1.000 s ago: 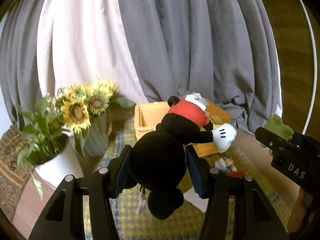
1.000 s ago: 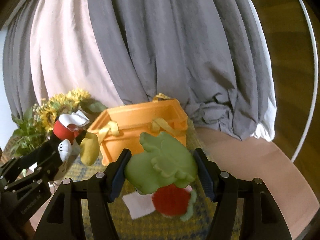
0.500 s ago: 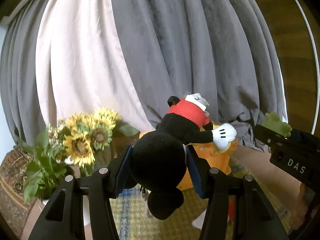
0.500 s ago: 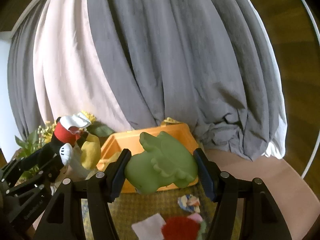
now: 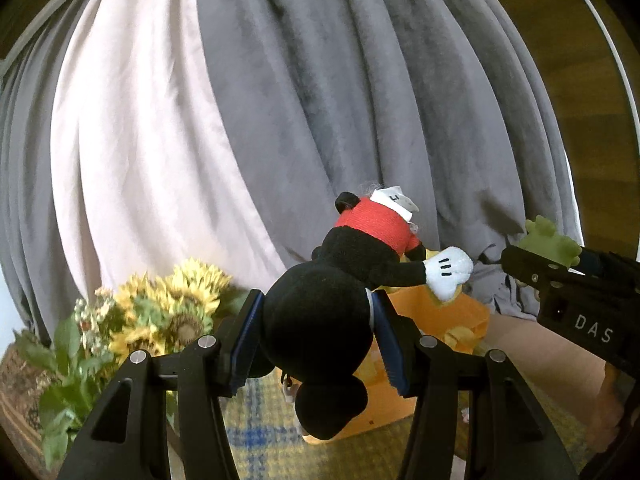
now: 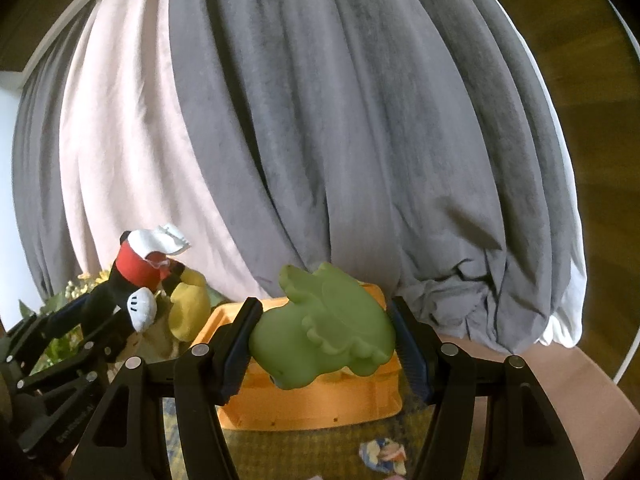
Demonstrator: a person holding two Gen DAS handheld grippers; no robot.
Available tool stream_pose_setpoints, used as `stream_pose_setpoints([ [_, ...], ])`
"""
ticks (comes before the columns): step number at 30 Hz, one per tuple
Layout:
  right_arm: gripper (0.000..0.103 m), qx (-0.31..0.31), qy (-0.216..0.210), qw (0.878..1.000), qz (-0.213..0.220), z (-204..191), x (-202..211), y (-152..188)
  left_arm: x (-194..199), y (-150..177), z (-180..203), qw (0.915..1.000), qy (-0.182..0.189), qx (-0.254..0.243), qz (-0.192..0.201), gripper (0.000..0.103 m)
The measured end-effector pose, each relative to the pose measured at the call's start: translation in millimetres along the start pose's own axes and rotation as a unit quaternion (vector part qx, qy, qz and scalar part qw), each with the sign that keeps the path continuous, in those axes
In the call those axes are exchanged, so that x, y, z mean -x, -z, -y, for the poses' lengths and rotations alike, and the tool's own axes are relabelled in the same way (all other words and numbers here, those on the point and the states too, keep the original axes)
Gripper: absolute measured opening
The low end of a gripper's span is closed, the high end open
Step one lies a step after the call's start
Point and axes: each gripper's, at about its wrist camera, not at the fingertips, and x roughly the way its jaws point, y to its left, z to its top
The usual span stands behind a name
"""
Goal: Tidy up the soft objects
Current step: 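Lift the Mickey plush with the left tool while the right tool carries the frog plush to the crate, then open the left tool to drop Mickey into the crate while the right tool drops the frog plush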
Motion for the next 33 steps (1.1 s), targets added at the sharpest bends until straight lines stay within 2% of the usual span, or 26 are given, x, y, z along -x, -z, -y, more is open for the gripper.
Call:
stream_pose_setpoints([
  [4,0.065,0.002,0.001,1.0,0.002,1.5,-10.1,-4.7,-14.3,-7.0,1.2,1.0,0.001,-0.002,0.007,0.053],
  [16,0.065,0.022,-0.015,1.0,-0.01,-2.5,-60.4,-16.6,-73.8,-8.2,-1.6,0.9999,0.01,-0.009,-0.008,0.053],
  [33,0.065,0.052,-0.019,0.994,-0.096,0.2,-163.8,8.6,-177.0,29.5,10.3,0.9962,0.045,-0.021,-0.071,0.053],
])
